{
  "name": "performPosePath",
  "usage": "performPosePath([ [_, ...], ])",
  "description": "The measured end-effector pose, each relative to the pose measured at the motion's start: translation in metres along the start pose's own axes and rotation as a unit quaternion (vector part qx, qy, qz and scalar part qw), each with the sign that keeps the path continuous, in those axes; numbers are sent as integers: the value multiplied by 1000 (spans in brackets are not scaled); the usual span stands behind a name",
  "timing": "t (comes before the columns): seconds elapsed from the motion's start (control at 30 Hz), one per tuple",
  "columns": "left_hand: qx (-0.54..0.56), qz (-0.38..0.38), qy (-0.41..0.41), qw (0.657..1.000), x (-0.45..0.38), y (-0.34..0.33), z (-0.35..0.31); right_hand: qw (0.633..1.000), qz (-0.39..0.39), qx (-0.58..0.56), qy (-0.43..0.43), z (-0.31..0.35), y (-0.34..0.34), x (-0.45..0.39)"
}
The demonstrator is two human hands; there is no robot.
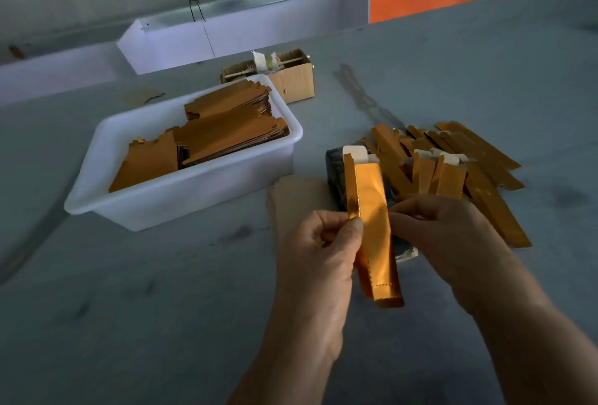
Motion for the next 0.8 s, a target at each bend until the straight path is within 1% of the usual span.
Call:
performPosePath([
  [0.1, 35, -12, 17, 999, 1, -1, 4, 999, 19, -24, -24, -2, -4, -2],
  [0.2, 59, -19, 27, 998, 1, -1, 7, 998, -3, -63, -22, -2, -5, 0],
  [0.27, 61, -19, 23, 998, 2, -1, 7, 990, -17, -138, -29, -4, -7, 5],
  [0.37, 59, -22, 18, 998, 2, 0, 7, 948, -9, -310, -72, -11, -11, 14],
  [0.4, 58, -23, 18, 998, 1, 1, 7, 939, -13, -334, -79, -13, -10, 16],
  [0.43, 58, -20, 18, 998, 1, 1, 7, 939, -19, -336, -75, -14, -7, 18],
  [0.47, 58, -16, 18, 998, 0, 2, 6, 947, -30, -314, -63, -15, -5, 20],
  [0.53, 62, -14, 20, 998, -1, 4, 6, 970, -72, -230, -33, -15, 3, 23],
  [0.6, 71, -18, 28, 997, -2, 8, 8, 983, -104, -153, -2, -17, 8, 25],
  [0.73, 87, 2, 31, 996, -2, 8, 6, 988, -128, -87, 28, -16, 9, 27],
  [0.8, 74, 22, 11, 997, -2, 4, -1, 987, -137, -77, 29, -17, 8, 29],
])
Point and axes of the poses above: each hand's wrist, its own x-axis away from the middle knuckle, its own y-axis out of the back of the hand, z = x × y, the point moved 10 cm from there along -x, towards the middle knuckle, and after that the axes turned 7 degrees about -z, right-handed, at the moved point
